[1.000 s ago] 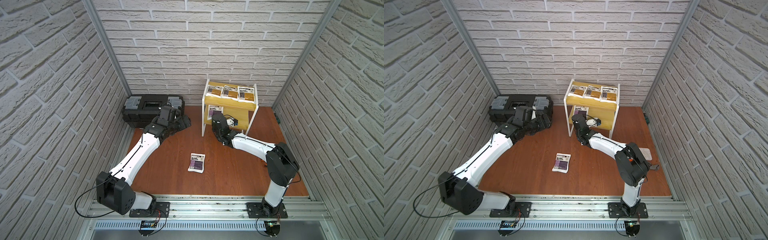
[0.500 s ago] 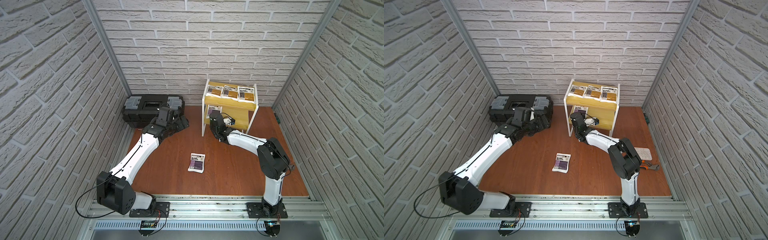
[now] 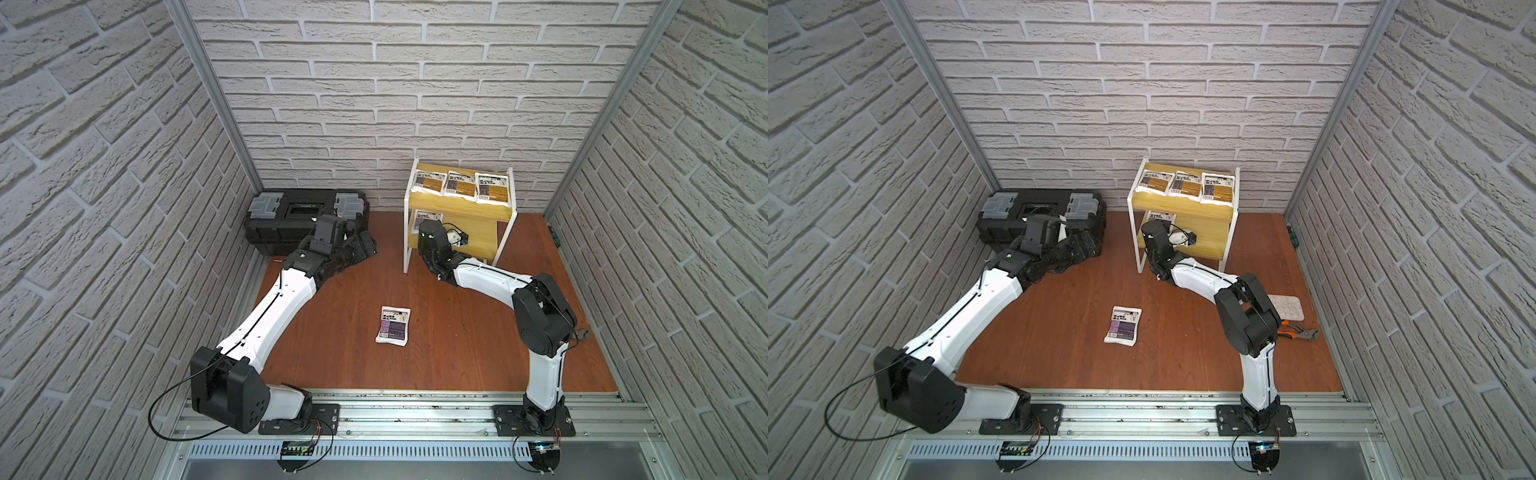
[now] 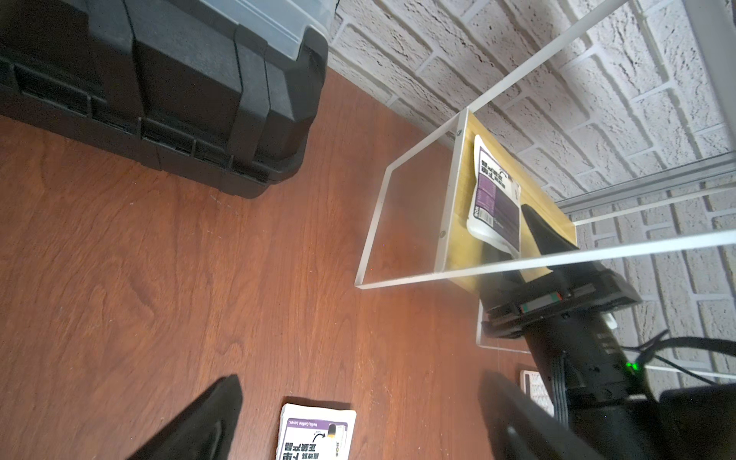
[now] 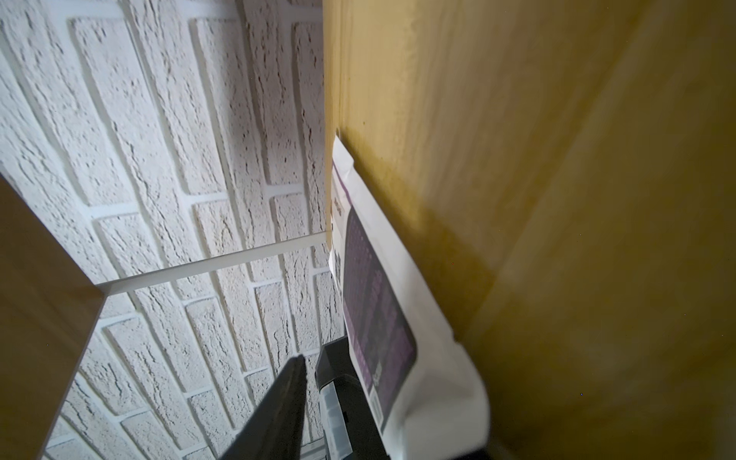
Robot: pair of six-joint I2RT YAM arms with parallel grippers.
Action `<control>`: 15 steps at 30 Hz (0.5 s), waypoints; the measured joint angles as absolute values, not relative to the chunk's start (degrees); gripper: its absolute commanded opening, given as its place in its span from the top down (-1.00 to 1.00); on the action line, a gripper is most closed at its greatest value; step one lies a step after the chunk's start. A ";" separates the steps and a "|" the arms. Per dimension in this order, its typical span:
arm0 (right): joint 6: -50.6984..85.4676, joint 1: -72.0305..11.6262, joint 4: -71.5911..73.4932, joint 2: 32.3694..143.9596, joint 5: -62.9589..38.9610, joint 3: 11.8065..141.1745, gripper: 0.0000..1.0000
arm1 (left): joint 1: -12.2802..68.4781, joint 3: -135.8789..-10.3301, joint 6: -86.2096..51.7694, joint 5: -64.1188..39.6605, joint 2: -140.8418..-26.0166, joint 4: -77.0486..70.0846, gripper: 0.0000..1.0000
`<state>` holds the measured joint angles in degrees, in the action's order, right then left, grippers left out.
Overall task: Place the bagged coffee beans on the shelf by color
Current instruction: Place the bagged coffee beans on the shelf.
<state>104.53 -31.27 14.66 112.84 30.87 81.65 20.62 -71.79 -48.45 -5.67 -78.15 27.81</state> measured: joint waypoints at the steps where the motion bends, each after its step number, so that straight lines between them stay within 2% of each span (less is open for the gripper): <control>1: 104.29 -31.27 14.81 112.84 30.41 81.65 0.00 | 20.60 -71.77 -48.47 -5.65 -78.08 27.79 -0.97; 7: 103.02 -31.29 14.52 110.89 27.00 80.05 -0.10 | 20.60 -71.46 -48.45 -5.58 -77.23 27.83 -0.97; 15: 101.03 -31.92 12.34 103.07 23.35 72.38 -0.13 | 20.60 -70.02 -48.05 -4.99 -75.24 27.99 -0.97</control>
<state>101.03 -31.92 12.34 103.07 23.35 72.38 20.60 -70.02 -48.05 -4.99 -75.24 27.99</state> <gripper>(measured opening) 0.562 0.985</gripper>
